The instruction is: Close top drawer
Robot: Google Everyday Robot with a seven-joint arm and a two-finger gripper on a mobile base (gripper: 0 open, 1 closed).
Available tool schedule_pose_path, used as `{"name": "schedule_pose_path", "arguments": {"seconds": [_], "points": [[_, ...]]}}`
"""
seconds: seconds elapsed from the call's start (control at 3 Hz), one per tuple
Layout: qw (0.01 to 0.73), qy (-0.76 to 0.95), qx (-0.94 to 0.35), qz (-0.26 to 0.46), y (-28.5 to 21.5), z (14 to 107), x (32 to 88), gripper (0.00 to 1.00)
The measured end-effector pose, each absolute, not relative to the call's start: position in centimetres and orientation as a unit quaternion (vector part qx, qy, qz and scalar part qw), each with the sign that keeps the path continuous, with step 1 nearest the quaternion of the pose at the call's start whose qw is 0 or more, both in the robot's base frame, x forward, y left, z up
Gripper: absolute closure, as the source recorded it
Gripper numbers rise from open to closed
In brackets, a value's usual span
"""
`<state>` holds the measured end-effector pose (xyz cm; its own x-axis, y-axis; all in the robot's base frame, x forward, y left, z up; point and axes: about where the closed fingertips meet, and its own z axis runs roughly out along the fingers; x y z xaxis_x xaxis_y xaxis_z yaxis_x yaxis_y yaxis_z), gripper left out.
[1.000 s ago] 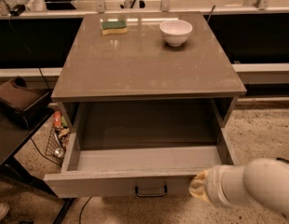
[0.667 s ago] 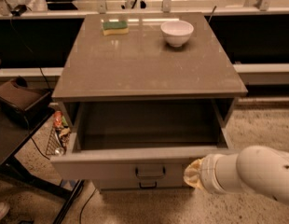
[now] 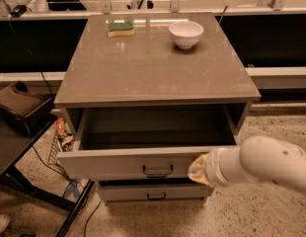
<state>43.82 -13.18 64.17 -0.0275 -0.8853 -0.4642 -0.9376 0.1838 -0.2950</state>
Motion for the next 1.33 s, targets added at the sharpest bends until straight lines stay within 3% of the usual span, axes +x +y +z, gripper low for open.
{"name": "schedule_pose_path", "arguments": {"seconds": [0.33, 1.33], "points": [[0.288, 0.709, -0.639, 0.071, -11.8, 62.9, 48.2, 1.00], [0.318, 0.706, -0.631, 0.052, -9.5, 64.2, 55.9, 1.00]]}}
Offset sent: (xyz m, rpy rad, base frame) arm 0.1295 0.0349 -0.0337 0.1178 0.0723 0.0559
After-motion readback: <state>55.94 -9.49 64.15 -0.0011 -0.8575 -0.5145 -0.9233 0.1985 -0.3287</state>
